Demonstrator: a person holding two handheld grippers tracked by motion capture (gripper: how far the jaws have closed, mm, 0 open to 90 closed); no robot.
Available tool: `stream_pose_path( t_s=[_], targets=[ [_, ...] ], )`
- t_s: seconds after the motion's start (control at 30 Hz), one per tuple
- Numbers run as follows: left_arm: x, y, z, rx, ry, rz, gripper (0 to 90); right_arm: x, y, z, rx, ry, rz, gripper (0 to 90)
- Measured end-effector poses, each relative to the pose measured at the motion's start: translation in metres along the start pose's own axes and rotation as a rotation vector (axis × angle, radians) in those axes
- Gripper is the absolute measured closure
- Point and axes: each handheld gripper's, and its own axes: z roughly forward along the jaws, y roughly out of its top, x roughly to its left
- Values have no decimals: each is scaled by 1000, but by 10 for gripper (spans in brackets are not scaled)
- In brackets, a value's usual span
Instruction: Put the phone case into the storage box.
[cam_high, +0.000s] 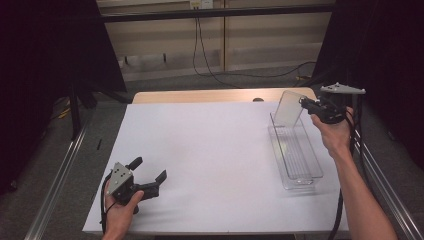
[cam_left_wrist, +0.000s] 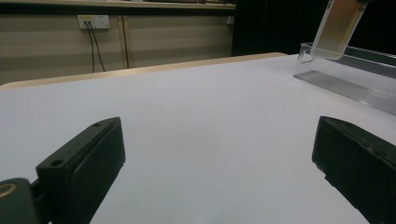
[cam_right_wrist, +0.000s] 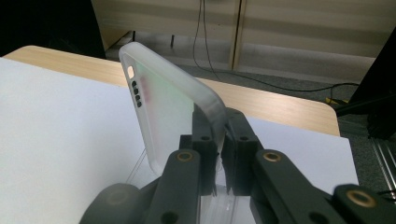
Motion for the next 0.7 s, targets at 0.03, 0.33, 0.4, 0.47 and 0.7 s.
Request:
stream_pose_path(
  t_s=[0.03,0.33,0.4,0.47,0.7],
  targets=[
    [0,0,0,0,-1,1,27,0,0,2,3,-6,-5,842],
    [-1,0,0,2,-7,-6,27,0,-6,14,32,-40,-33,842],
    [-1,-1,0,7,-7,-5,27,0,-7,16,32,-35,-26,843],
    [-1,-1,0,3,-7,-4,27,0,-7,19,38,-35,-30,843],
    [0,0,2,2,-4,-11,26,-3,-11,30,68,-44,-22,843]
  ],
)
